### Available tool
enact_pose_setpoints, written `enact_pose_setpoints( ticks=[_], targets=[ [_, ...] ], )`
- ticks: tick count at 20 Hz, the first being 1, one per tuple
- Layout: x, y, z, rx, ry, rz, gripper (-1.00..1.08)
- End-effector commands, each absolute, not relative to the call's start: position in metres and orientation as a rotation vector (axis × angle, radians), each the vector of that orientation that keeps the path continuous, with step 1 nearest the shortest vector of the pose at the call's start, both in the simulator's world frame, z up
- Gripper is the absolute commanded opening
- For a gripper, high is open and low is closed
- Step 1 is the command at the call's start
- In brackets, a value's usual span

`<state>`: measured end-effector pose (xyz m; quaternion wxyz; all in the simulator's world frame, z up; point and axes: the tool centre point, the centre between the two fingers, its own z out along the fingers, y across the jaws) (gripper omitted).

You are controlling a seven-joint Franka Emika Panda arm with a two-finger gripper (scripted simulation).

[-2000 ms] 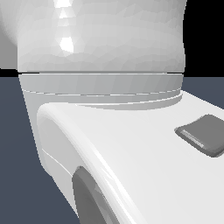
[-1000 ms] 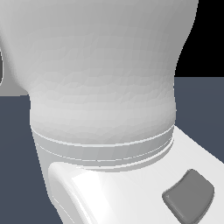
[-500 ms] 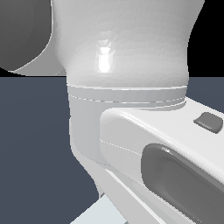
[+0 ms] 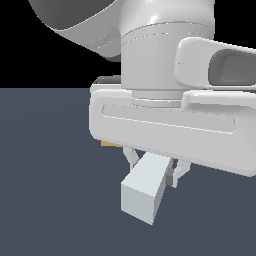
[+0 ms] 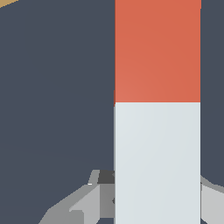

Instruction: Insert the peg into the horizontal hole in a box.

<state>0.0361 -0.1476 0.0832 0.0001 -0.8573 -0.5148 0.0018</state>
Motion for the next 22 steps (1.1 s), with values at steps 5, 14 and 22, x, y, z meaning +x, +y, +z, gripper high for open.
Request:
enact_pose_setpoints(
  ticks=[5,14,22],
  targets=[
    [0.042,-0.108,0.114,-2.496,-1.911,0.002,-1.0],
    [0.04,-0.083,0.133,-2.351,-2.084,0.001,-1.0],
    [0.039,-0.081,0.133,-2.341,-2.094,0.002,-1.0]
  ],
)
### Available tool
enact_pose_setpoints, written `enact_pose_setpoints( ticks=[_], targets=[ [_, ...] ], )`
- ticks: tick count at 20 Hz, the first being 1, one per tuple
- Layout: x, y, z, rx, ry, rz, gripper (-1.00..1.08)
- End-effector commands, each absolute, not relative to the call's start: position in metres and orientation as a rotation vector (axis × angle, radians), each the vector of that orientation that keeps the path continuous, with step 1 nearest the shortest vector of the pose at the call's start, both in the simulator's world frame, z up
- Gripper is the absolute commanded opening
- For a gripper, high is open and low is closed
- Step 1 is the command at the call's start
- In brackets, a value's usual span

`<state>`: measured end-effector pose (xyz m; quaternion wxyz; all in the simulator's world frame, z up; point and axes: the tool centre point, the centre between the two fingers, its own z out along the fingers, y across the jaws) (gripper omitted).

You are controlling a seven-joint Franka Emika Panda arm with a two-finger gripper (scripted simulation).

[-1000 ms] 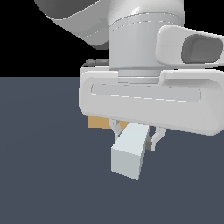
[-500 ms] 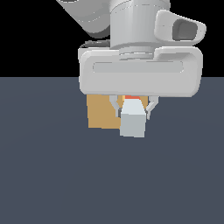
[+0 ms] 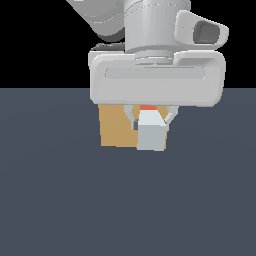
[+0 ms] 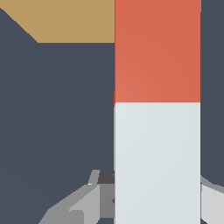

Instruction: Insert the peg into the horizontal hole in a box.

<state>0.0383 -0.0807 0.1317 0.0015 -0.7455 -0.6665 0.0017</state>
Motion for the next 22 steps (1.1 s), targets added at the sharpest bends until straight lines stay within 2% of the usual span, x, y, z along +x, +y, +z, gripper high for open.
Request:
enact_pose_setpoints(
  ticks=[1,11,22],
  targets=[
    [0.039,-0.081,0.135,-2.341,-2.097,0.0,-1.0],
    [0.039,-0.071,0.134,-2.339,-2.096,0.002,-1.0],
    [0.048,0.013,0.136,-2.34,-2.098,-0.001,-1.0]
  ],
)
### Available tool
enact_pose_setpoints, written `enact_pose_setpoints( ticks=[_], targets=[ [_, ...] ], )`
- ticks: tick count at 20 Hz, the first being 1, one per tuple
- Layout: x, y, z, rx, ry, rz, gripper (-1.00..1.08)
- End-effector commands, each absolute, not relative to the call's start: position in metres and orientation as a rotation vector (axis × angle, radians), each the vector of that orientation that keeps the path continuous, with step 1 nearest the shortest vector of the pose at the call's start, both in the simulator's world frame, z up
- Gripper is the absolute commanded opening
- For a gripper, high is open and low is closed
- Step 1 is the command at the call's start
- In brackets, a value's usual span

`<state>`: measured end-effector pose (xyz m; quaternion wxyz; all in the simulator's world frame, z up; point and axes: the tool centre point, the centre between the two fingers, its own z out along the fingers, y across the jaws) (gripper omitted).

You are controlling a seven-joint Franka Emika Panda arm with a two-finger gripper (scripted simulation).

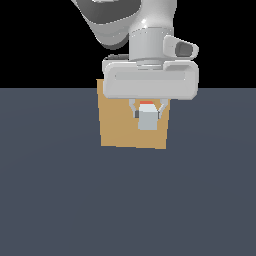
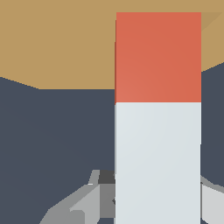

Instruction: Insert the peg into the horizontal hole in a box.

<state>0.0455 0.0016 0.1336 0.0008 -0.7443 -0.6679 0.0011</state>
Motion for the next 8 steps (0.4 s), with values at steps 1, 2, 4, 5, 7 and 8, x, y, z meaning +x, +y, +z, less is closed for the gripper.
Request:
enact_pose_setpoints(
  ticks=[1,2,4,5,7,8],
  targets=[
    [0.048,0.019,0.136,-2.34,-2.098,-0.001,-1.0],
    [0.049,0.024,0.136,-2.34,-2.098,-0.001,-1.0],
    [0.05,0.032,0.136,-2.34,-2.098,-0.002,-1.0],
    [0.051,0.034,0.136,-2.34,-2.098,-0.002,-1.0],
    [0.052,0.037,0.136,-2.34,-2.098,-0.002,-1.0],
    [0.052,0.037,0.136,-2.34,-2.098,-0.002,-1.0]
  ],
)
